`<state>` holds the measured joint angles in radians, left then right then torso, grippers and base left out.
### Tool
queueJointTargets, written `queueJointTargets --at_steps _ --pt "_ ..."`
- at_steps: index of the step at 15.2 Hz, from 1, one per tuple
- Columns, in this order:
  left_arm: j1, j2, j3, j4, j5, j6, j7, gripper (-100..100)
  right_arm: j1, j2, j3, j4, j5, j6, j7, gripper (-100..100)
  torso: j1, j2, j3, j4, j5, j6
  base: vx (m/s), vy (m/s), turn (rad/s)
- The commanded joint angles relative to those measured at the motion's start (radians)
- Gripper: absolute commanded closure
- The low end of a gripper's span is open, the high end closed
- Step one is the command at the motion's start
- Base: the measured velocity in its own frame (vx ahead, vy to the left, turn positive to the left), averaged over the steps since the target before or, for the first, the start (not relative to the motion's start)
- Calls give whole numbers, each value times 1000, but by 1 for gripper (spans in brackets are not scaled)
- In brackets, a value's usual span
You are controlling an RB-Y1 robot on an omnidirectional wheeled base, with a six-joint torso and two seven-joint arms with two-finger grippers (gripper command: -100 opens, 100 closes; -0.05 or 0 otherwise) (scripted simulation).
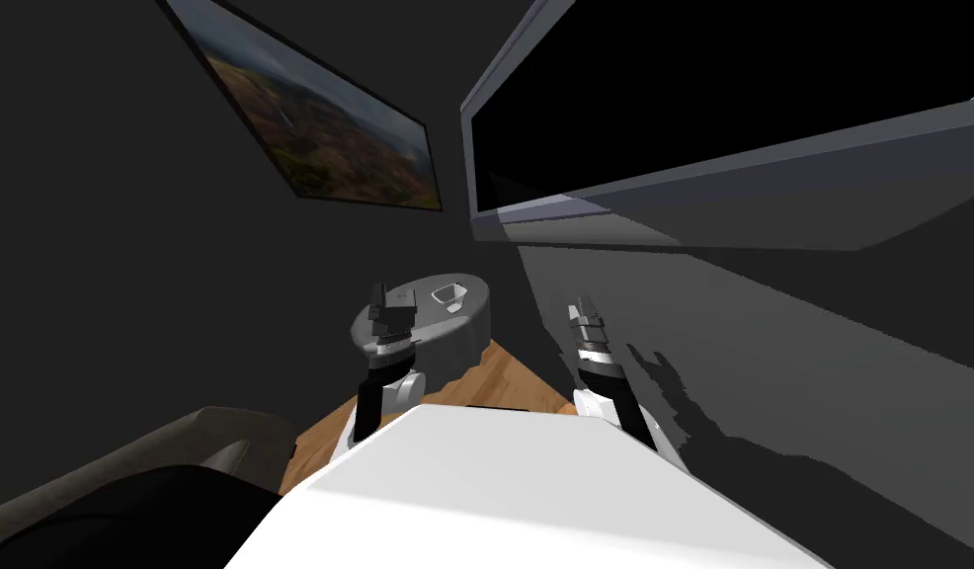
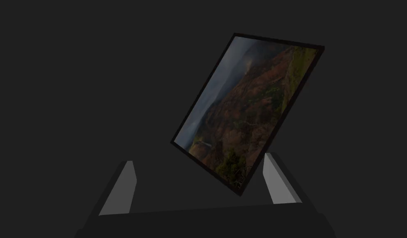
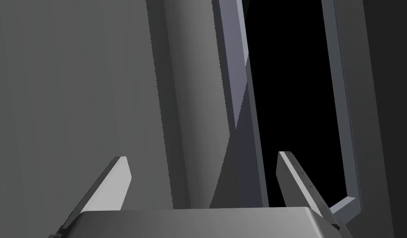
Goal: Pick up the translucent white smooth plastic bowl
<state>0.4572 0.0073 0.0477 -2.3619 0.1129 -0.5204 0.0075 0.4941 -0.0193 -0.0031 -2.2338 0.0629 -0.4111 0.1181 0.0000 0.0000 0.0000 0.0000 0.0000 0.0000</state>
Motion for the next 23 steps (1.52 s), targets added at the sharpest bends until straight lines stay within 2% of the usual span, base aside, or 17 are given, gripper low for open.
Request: queueJointTargets --at_steps 1,2,3,5,8,9,10,12,13,14,15,17,18,19,20,22,23 --pt "-1 38 8 0 8 15 3 -100 0 0 0 0 0 0 0 0 0 0 0 0 0 0 -27 -34 -47" --pt "-2 63 16 0 16 31 6 -100 0 0 0 0 0 0 0 0 -1 1 1 0 0 0 -65 -82 -90" --pt "-2 65 16 0 16 31 6 -100 0 0 0 0 0 0 0 0 -4 3 2 0 -1 0 -77 -91 -59" --pt "-5 120 41 -1 39 78 14 -100 0 0 0 0 0 0 0 0 -6 5 3 1 -1 0 -69 -88 -91" --pt "-7 148 57 -1 54 108 19 -100 0 0 0 0 0 0 0 0 -4 4 3 1 -1 0 -49 -48 -79" --pt "-9 176 75 -2 71 143 25 -100 0 0 0 0 0 0 0 0 -3 4 2 1 -1 0 -36 -22 -88" --pt "-9 176 75 -2 71 143 25 -100 0 0 0 0 0 0 0 0 -2 4 2 1 -1 0 -27 -17 -77" --pt "-12 203 95 -2 91 182 32 -100 0 0 0 0 0 0 0 0 -1 3 1 1 0 0 -24 -18 -120" --pt "-15 230 117 -2 112 213 39 -100 0 0 0 0 0 0 0 0 -1 2 1 1 0 0 -26 -19 -119" --pt "-15 230 117 -2 112 226 39 -100 0 0 0 0 0 0 0 0 -1 2 1 1 0 0 -25 -16 -92" --pt "-18 257 141 -3 135 254 47 -100 0 0 0 0 0 0 0 0 -1 2 1 1 0 0 -25 -20 -127" --pt "-18 257 141 -3 135 273 47 -100 0 0 0 0 0 0 0 0 -1 2 1 0 0 0 -18 -14 -63" --pt "-21 284 167 -3 159 308 56 -100 0 0 0 0 0 0 0 0 0 2 1 0 0 0 -14 -9 -104" --pt "-21 284 167 -3 159 323 56 -100 0 0 0 0 0 0 0 0 0 2 1 0 0 0 -15 -7 -110" --pt "-24 310 194 -4 185 347 65 -100 0 0 0 0 0 0 0 0 0 1 1 0 0 0 -16 -11 -142" --pt "-24 310 194 -4 185 377 65 -100 0 0 0 0 0 0 0 0 0 1 1 0 0 0 -14 -6 -93" --pt "-27 336 222 -4 212 404 75 -100 0 0 0 0 0 0 0 0 0 1 1 0 0 0 -13 -6 -104"
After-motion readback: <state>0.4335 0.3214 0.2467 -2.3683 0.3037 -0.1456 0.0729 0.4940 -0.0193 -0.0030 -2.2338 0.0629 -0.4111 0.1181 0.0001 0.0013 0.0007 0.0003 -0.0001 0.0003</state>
